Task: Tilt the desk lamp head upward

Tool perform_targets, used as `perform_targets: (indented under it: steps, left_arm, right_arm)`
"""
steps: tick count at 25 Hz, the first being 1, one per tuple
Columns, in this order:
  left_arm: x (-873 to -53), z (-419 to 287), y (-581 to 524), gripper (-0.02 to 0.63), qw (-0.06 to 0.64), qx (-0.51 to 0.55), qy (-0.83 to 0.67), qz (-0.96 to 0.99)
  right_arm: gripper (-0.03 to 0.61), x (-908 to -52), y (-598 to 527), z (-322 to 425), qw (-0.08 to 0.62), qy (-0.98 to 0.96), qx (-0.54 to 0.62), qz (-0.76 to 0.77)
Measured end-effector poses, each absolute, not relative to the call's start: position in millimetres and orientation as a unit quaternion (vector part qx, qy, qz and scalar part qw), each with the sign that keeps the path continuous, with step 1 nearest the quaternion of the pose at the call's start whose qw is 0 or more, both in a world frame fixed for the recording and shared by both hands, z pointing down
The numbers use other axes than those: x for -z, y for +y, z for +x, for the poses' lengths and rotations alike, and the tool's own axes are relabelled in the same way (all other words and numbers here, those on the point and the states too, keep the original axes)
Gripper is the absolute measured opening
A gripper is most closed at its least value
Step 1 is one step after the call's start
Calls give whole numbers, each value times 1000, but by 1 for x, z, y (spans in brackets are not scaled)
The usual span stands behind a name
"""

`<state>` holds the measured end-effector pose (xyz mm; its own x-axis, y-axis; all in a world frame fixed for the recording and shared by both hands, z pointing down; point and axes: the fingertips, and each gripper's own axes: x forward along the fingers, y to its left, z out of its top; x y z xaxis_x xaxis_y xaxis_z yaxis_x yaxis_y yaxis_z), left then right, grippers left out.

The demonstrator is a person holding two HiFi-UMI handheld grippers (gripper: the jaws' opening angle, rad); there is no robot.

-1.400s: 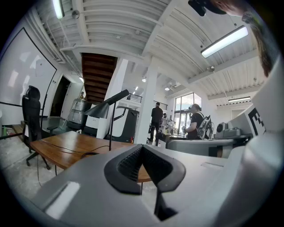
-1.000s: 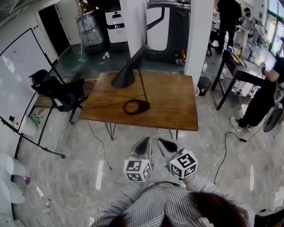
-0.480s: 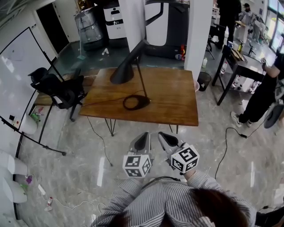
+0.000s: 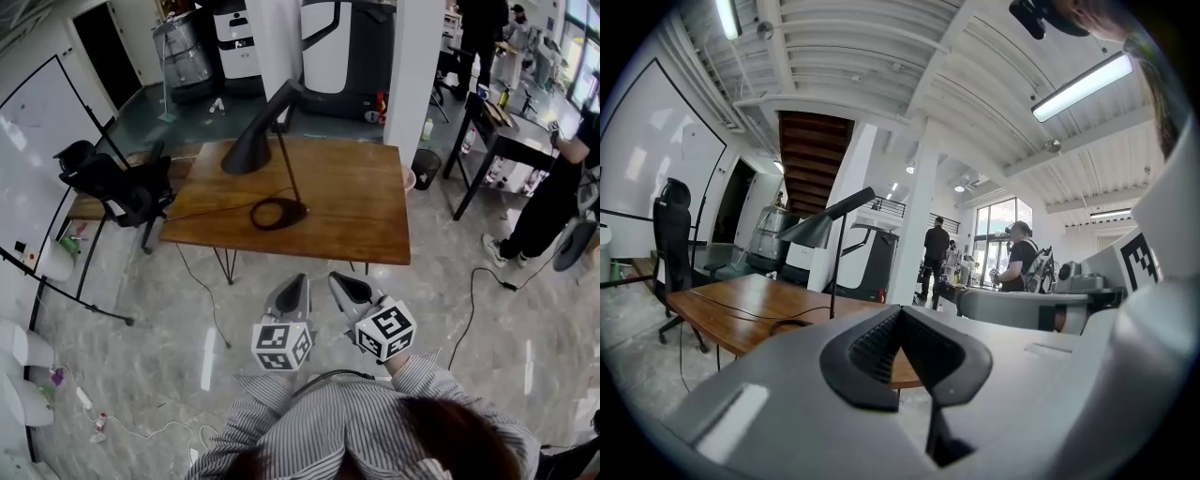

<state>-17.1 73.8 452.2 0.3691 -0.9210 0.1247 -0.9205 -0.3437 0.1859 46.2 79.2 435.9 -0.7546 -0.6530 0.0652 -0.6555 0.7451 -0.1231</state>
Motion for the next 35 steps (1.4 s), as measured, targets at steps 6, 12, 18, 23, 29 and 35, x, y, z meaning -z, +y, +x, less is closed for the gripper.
perform_targets:
  steps: [6,12,18,23,29,35]
  left_arm:
    - [-465,-11,65,3,120,-4,-569,813]
    - [-471,-22,30,3,125,1,-576,808]
    - [-469,-45,-34,3,118,5,-571,812]
    - [-467,-64,-99,3,117,4,-569,814]
    - [-466,-75,-165,3,118,3,-549,827]
    - [-475,-74,-213,5,121,-6,-542,832]
  right_arm:
    - [2,-436,68,59,1,-933,-45,358]
    - [2,-439,41,57,3,-933,-35,357]
    - [2,-436,-22,38,8,-930,-23,367]
    - [2,-427,-81,15,8,-931,-10,364]
    - [3,-423,-144,-5,22,-928,-5,373]
    - [3,-422,-184,-13,52,-926,33,373]
